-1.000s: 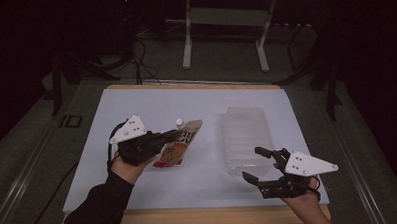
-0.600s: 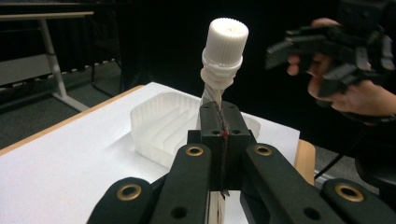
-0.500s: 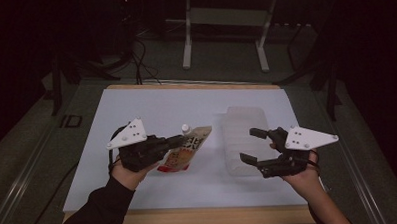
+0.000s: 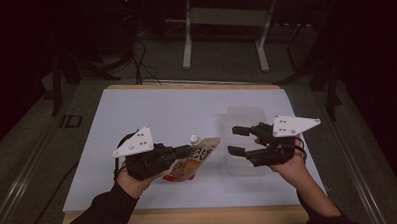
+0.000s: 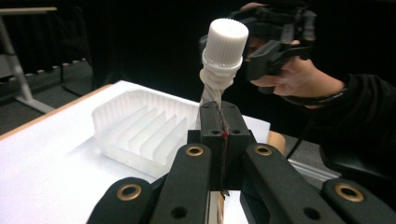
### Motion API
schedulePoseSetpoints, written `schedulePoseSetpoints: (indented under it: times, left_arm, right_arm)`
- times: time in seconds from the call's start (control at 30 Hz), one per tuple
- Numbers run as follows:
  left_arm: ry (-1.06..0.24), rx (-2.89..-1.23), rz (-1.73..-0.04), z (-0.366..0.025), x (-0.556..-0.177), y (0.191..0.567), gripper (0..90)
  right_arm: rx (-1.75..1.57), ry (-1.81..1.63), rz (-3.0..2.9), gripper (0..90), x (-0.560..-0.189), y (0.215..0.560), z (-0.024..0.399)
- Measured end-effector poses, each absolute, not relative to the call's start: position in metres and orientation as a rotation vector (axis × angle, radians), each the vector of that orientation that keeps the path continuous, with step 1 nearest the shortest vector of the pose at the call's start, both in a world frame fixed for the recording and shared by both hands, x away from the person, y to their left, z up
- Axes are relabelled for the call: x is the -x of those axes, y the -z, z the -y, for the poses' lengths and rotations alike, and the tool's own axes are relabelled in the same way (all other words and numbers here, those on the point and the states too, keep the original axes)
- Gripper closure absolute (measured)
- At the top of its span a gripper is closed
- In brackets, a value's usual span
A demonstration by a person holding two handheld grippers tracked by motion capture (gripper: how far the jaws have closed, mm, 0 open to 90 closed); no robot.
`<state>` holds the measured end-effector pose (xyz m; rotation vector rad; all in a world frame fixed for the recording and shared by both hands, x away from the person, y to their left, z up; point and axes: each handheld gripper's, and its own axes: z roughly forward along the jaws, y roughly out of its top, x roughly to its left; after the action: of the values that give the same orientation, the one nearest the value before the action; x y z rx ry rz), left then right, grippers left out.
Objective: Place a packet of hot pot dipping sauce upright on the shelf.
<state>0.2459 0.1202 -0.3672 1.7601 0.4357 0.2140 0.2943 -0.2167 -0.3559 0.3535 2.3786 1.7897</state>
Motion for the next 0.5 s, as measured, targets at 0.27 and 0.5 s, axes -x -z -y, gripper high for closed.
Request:
schedulePoseSetpoints:
  times: [0.27,0.5]
  left_arm:
    - [-0.195,-1.775,-0.424,-0.115,-0.246,0.370,90.0]
    - [-0.179,-1.782,-0.444,-0.113,-0.251,0.378,90.0]
  right_arm:
    - [-0.310,-1.799,-2.476,50.0,-0.299,0.365,0.204]
    - [-0.277,-1.784,-2.523,57.2,-0.301,0.370,0.196]
